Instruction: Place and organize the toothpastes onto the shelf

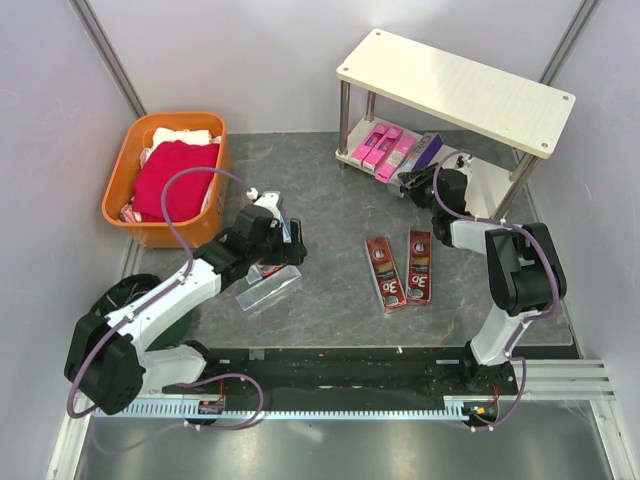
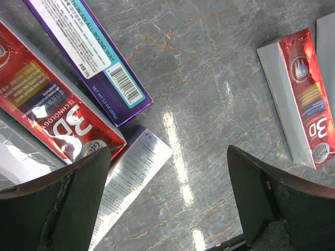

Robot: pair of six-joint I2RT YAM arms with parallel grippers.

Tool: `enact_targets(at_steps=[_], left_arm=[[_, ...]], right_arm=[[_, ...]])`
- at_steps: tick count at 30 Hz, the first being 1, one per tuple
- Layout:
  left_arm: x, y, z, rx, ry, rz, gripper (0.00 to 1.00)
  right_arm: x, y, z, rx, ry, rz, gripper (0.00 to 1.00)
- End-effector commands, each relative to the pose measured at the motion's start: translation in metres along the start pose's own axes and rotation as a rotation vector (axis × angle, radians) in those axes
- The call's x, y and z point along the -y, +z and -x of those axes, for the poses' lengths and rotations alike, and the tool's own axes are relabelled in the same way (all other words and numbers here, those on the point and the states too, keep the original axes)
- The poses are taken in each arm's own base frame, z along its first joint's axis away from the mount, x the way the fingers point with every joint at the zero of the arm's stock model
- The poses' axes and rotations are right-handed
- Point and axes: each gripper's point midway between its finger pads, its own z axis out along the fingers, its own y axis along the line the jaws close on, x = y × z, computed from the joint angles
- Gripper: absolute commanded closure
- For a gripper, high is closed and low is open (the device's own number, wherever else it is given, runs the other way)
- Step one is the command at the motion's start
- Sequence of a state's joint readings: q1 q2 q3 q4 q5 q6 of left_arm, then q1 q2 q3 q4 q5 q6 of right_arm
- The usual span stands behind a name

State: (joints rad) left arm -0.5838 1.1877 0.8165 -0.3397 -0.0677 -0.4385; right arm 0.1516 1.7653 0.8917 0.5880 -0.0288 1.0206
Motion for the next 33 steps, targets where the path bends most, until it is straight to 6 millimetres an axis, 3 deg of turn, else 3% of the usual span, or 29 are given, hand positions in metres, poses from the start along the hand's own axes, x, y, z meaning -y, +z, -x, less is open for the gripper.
enact_targets(at_steps=[1,4,10,15,18,28,33], left_arm=[[0.004,0.004,0.004,0.016,0.022,-0.03,0.0],[0.005,0.006,0.001,0.008,0.017,-0.04,0.0],[0.007,0.006,-0.002,0.001,0.012,-0.055,0.0],[0.008,0.006,-0.005,-0.007,0.008,-0.061,0.0],[0.007,0.006,-0.007,-0.011,0.003,-0.061,0.0],[0.005,0.005,-0.013,-0.017,-0.007,-0.059,0.01],[0.005,0.006,-0.013,-0.018,-0.007,-0.058,0.01]], right_arm=[[-0.015,0.013,0.019,0.058,-0.012,0.055,0.5],[-0.01,0.018,0.017,0.059,-0.015,0.036,0.36],[-0.003,0.019,0.023,0.084,-0.028,-0.002,0.19],[-0.001,0.011,0.026,0.109,-0.023,-0.003,0.17],[-0.002,0.009,0.024,0.107,-0.02,0.007,0.18],[-0.002,0.019,0.028,0.128,-0.02,0.012,0.45],[0.0,0.028,0.03,0.133,-0.028,-0.004,0.52]])
